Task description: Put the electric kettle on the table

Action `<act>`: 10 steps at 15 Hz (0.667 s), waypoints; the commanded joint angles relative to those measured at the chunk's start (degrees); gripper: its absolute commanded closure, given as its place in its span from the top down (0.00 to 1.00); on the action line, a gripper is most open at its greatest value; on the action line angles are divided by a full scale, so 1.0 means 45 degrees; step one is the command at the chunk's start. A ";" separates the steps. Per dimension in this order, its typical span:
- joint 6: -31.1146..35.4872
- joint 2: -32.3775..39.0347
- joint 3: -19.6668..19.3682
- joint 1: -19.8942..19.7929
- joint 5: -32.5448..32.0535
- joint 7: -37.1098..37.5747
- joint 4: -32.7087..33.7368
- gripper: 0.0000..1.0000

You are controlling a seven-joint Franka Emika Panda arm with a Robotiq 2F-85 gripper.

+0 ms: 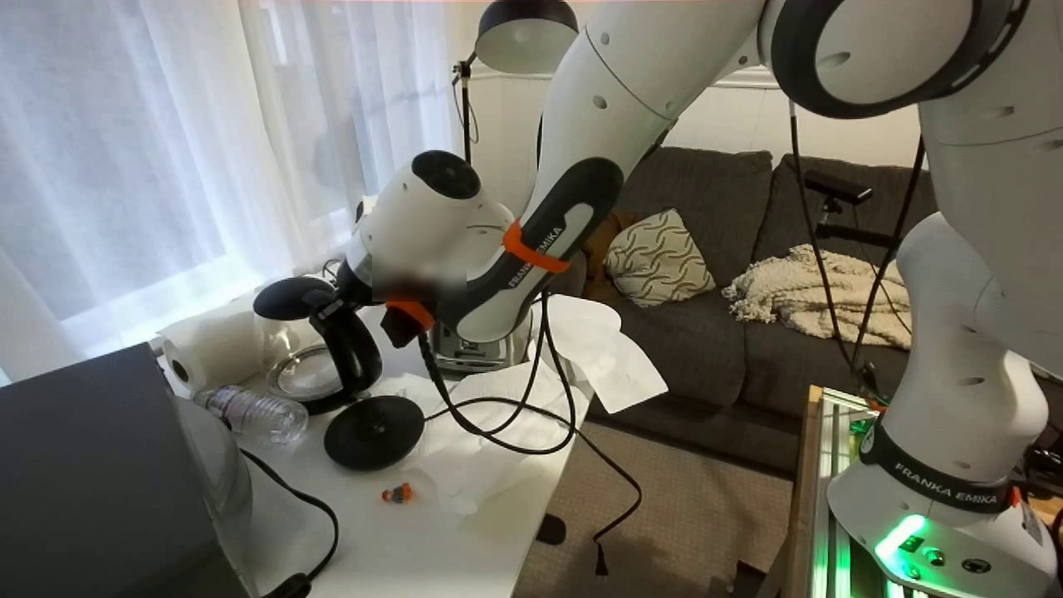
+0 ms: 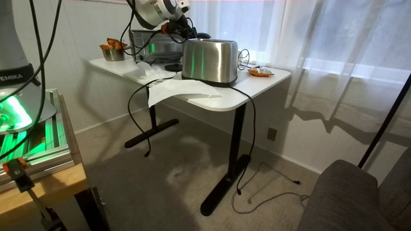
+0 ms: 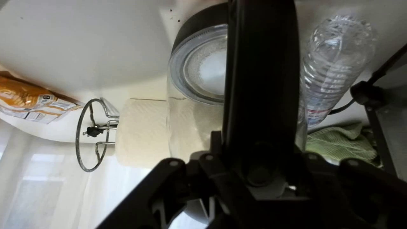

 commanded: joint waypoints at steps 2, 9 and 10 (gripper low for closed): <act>-0.0537 -0.0438 0.1136 -0.1105 -0.0076 -0.0557 -0.0097 0.20; -0.1714 -0.1784 0.3898 -0.3193 0.0920 -0.4244 -0.0575 0.99; -0.1996 -0.2247 0.5358 -0.4291 0.0749 -0.4891 -0.0871 1.00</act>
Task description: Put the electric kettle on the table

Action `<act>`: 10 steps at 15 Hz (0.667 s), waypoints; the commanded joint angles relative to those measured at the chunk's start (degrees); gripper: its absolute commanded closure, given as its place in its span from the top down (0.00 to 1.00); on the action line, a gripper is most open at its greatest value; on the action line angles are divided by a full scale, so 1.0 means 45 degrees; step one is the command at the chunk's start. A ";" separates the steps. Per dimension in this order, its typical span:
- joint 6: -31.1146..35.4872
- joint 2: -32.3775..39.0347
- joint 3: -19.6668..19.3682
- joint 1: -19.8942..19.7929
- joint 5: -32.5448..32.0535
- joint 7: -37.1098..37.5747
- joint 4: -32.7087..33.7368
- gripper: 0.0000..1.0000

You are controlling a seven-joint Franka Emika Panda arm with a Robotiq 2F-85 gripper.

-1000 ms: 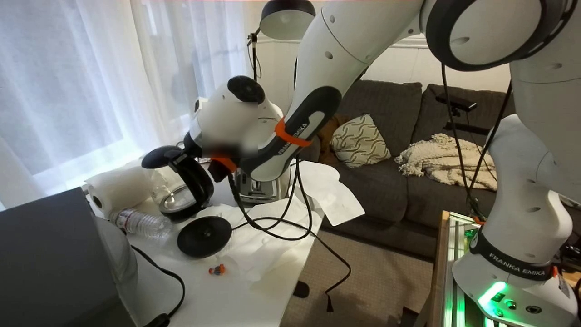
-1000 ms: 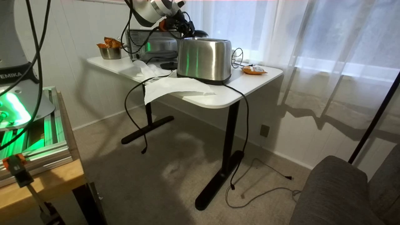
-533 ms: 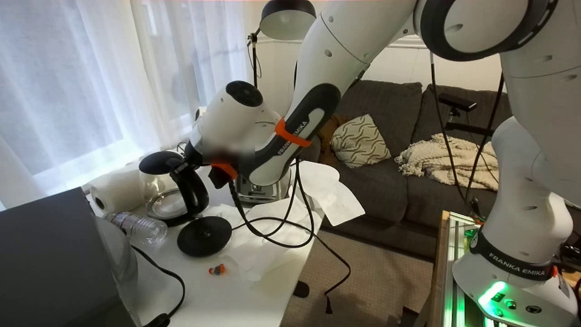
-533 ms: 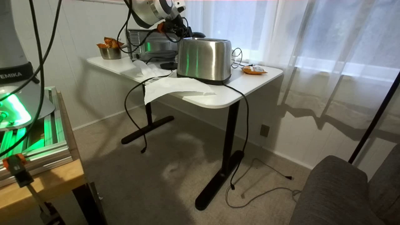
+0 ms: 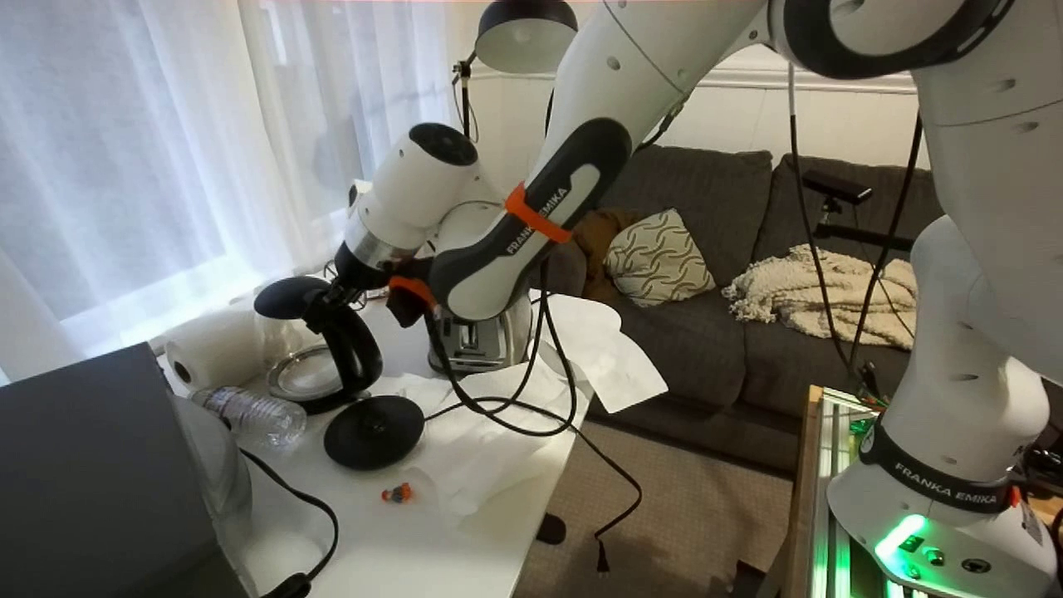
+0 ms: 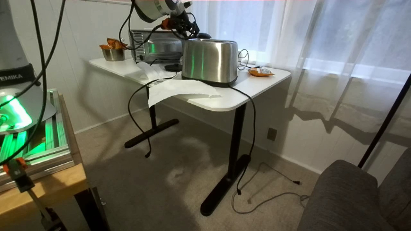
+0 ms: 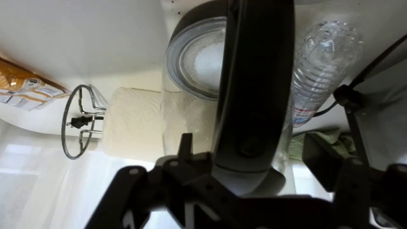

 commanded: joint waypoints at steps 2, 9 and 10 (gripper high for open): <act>-0.1586 -0.1976 0.4277 -0.2769 0.1979 -0.4262 -0.1398 1.00; -0.9110 -0.4163 0.6551 -0.4565 0.7063 -0.8035 -0.0874 1.00; -1.0210 -0.4510 0.6274 -0.4435 0.7230 -0.8030 -0.0760 1.00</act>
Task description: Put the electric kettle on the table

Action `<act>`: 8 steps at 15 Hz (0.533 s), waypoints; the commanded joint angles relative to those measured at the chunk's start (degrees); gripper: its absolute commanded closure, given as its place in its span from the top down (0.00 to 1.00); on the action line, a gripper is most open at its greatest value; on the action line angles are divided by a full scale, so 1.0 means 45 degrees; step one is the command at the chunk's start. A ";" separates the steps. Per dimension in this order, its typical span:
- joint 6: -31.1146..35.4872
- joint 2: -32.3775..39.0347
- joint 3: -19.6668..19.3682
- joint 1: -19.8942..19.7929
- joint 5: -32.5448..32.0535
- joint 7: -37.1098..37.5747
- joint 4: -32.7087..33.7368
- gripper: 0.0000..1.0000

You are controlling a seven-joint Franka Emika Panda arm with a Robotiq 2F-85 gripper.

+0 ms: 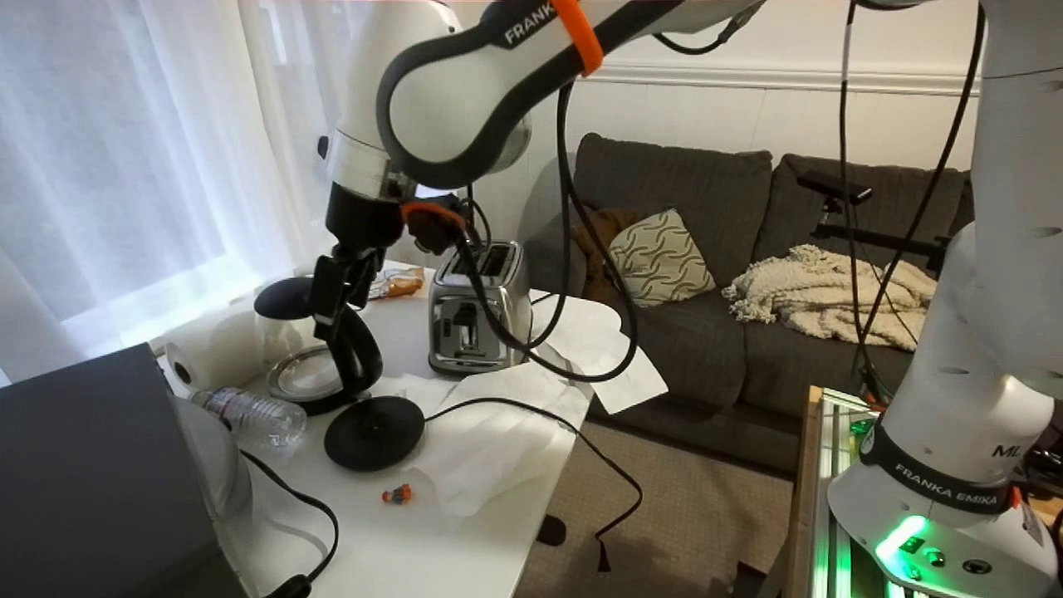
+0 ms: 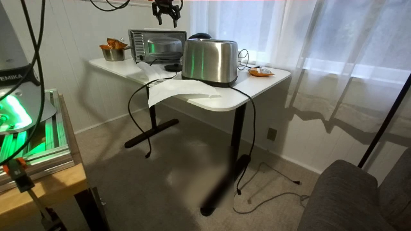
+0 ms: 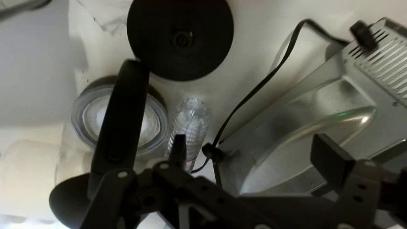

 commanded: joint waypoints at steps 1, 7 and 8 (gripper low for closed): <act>-0.3566 -0.1549 -0.0806 0.0280 0.1094 -0.0425 -0.0011 1.00; -0.6143 -0.2313 -0.1677 0.0670 0.1491 -0.1116 0.0354 1.00; -0.6498 -0.2513 -0.1752 0.0671 0.1649 -0.1511 0.0349 1.00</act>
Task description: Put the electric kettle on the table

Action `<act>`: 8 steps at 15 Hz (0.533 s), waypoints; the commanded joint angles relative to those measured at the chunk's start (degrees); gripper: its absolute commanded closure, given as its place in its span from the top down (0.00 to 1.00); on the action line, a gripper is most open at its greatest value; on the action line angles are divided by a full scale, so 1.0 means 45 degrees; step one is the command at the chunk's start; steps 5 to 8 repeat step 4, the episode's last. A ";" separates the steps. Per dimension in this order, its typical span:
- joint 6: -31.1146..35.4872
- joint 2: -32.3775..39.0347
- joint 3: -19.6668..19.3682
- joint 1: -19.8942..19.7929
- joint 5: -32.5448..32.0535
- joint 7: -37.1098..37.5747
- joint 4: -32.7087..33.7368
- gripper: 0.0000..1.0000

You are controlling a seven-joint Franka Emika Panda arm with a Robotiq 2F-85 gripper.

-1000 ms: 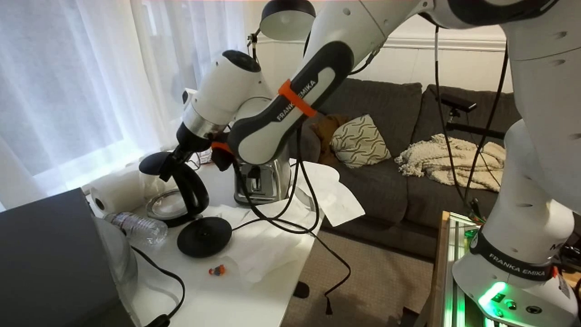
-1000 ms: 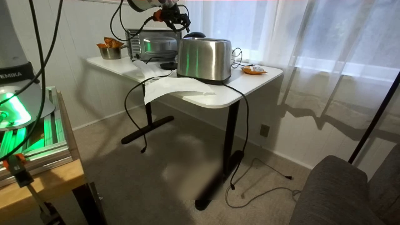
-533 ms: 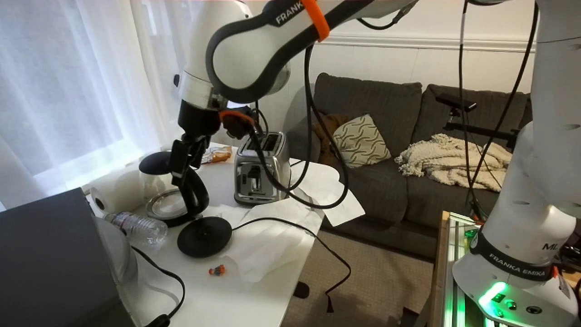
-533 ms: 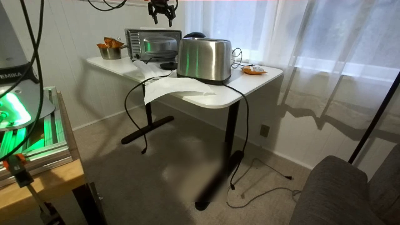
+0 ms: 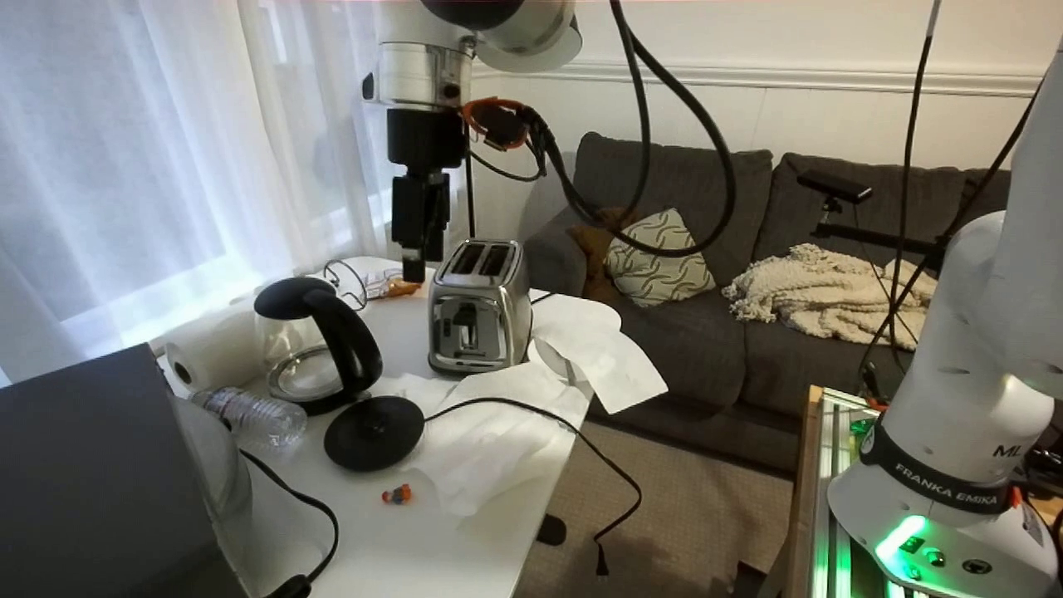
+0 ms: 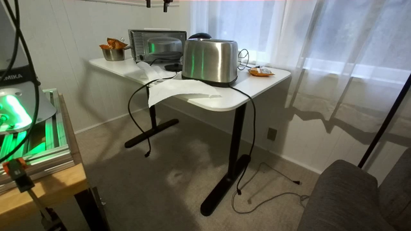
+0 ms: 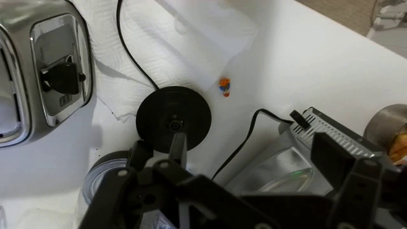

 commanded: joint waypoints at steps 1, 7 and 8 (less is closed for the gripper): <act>-0.0200 -0.0116 -0.0581 0.0543 0.0094 -0.0194 0.0035 1.00; -0.0240 -0.0142 -0.0581 0.0567 0.0126 -0.0330 0.0009 1.00; -0.0240 -0.0142 -0.0581 0.0567 0.0126 -0.0330 0.0009 1.00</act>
